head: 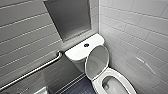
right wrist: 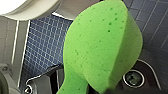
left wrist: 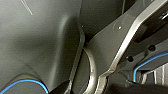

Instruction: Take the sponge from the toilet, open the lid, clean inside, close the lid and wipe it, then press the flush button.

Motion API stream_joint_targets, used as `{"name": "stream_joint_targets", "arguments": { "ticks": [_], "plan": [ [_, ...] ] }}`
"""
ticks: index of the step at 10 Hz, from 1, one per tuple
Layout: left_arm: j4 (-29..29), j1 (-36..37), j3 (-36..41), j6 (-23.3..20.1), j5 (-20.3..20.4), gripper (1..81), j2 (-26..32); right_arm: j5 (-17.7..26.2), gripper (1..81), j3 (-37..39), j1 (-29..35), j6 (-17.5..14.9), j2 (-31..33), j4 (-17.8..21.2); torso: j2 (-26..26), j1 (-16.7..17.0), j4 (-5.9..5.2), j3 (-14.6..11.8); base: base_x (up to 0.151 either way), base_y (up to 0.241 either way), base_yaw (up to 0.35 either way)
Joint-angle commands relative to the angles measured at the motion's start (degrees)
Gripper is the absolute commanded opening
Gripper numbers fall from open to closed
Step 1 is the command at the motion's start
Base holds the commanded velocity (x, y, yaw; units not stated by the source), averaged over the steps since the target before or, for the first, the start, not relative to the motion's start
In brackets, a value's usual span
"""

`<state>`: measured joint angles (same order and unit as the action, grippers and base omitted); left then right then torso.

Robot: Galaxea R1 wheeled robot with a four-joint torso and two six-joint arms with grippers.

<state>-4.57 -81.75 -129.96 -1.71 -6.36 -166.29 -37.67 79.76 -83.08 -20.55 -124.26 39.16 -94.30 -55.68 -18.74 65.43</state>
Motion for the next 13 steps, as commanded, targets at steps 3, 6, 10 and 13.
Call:
{"name": "stream_joint_targets", "arguments": {
  "ticks": [3,6,10,13],
  "plan": [
    [-0.7,4.8,6.1,-0.4,-11.8,81.1,4.4,4.5,1.0,2.4,-3.5,-0.4,-2.6,-5.1,0.0,0.0,0.00,0.0,0.000,0.000,0.000],
    [0.2,10.6,10.9,-0.4,-13.9,81.1,8.5,4.4,1.0,2.1,-3.7,-0.4,-3.4,-5.5,0.0,0.0,3.65,0.0,0.000,0.000,0.000],
    [1.6,20.9,21.8,1.4,-15.4,81.1,16.9,4.4,1.0,2.6,-4.5,-0.4,-5.0,-6.5,0.0,0.0,4.61,-0.6,0.000,0.000,0.000],
    [6.3,29.6,23.3,4.0,-16.2,81.1,19.3,4.5,1.0,6.8,-6.5,-0.2,-8.5,-7.1,0.0,0.0,4.66,-7.4,0.000,0.000,0.000]
  ]
}}
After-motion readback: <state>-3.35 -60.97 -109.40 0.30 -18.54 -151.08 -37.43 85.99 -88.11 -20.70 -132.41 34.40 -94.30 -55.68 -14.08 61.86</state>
